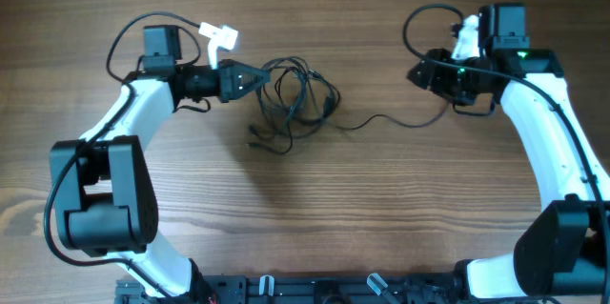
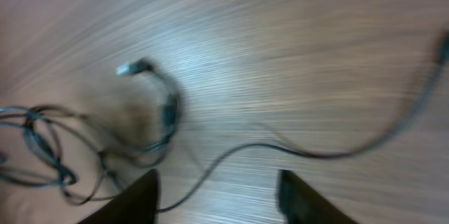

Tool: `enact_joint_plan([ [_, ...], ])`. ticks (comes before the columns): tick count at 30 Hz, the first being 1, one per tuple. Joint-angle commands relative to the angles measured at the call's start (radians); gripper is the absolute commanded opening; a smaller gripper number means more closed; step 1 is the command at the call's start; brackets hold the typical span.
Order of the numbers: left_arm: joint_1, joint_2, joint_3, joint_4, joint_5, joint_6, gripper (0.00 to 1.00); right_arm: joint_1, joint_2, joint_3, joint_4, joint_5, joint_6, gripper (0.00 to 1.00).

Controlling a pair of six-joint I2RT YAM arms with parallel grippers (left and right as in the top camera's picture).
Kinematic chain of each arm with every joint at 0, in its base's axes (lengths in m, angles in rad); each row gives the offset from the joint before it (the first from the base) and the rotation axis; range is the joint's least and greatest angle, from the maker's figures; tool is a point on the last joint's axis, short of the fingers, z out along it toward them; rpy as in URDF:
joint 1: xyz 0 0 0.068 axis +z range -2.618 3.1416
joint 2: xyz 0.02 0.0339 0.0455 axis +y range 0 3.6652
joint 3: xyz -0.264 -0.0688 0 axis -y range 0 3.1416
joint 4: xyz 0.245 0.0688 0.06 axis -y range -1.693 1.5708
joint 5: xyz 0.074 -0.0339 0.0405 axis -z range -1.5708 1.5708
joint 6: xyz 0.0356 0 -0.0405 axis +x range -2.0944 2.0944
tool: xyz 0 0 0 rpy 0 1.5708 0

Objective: Untangle cables

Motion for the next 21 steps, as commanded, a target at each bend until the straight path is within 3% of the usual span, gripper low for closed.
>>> enact_joint_plan([
  [1, 0.030, -0.026, 0.001, -0.005, 0.257, 0.083, 0.04, 0.055, 0.045, -0.021, 0.060, -0.259, -0.108, 0.43],
  [4, 0.030, -0.026, 0.001, -0.005, 0.290, 0.083, 0.04, 0.110, 0.062, -0.024, 0.132, -0.354, -0.107, 0.37],
  [7, 0.030, -0.026, 0.001, -0.004, 0.309, 0.083, 0.04, 0.196, 0.083, -0.024, 0.235, -0.365, -0.102, 0.39],
  [11, 0.029, -0.026, 0.001, -0.004, 0.309, 0.083, 0.04, 0.300, 0.117, -0.024, 0.370, -0.227, 0.031, 0.43],
  [17, 0.029, -0.026, 0.001, -0.005, 0.309, 0.082, 0.04, 0.379, 0.200, -0.024, 0.535, -0.175, 0.064, 0.43],
  [21, 0.029, -0.025, 0.001, -0.004, 0.308, 0.082, 0.04, 0.385, 0.242, -0.024, 0.578, -0.067, 0.130, 0.38],
])
